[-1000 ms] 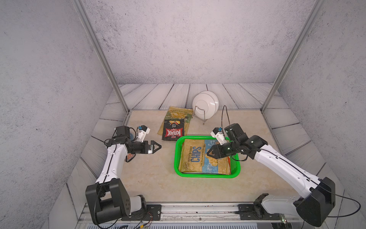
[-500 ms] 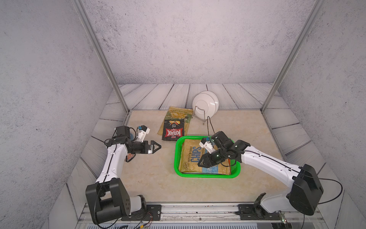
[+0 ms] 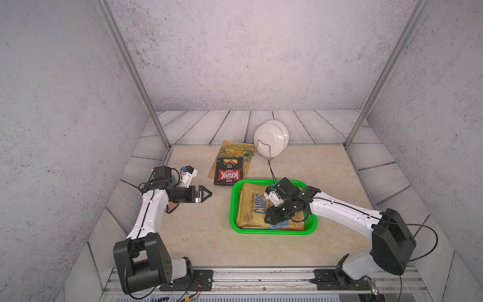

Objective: Put the potato chips into the basket
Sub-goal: Place the potato chip in the basket.

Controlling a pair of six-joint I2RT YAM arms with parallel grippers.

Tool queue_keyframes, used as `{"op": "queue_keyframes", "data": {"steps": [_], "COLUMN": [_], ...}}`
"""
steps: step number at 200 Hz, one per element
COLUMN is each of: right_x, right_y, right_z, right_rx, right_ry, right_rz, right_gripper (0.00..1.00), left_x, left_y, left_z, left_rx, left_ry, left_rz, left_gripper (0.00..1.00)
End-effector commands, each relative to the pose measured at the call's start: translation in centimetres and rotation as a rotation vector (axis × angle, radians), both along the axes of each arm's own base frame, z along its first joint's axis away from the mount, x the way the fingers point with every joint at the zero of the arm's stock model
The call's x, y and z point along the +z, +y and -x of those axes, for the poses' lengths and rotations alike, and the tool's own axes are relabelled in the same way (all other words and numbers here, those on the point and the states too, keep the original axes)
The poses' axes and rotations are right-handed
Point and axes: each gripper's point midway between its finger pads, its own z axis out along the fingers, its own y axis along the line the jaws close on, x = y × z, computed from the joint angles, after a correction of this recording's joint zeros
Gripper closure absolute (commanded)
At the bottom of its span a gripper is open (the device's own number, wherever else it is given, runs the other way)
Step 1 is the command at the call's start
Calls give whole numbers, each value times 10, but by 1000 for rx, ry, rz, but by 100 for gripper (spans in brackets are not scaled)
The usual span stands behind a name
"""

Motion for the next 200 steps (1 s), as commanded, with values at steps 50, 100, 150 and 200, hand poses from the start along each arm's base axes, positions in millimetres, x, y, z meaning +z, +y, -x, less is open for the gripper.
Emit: {"op": "queue_keyframes", "data": {"steps": [50, 100, 150, 200], "right_x": [71, 110, 107, 95], "right_y": [-5, -5, 0, -1], "right_z": [-18, -38, -41, -38], "right_rx": [39, -67, -90, -80], "right_ry": [-303, -462, -463, -421], "right_rz": [-115, -215, -256, -220], "right_gripper": [49, 49, 49, 49], "left_x": [0, -33, -69, -92], "left_y": [14, 2, -20, -36], "left_z": [-40, -89, -140, -187], "left_rx": [13, -6, -24, -40], "left_ry": [-68, 59, 146, 157], "left_rz": [-106, -150, -195, -185], "left_gripper": [1, 4, 8, 11]}}
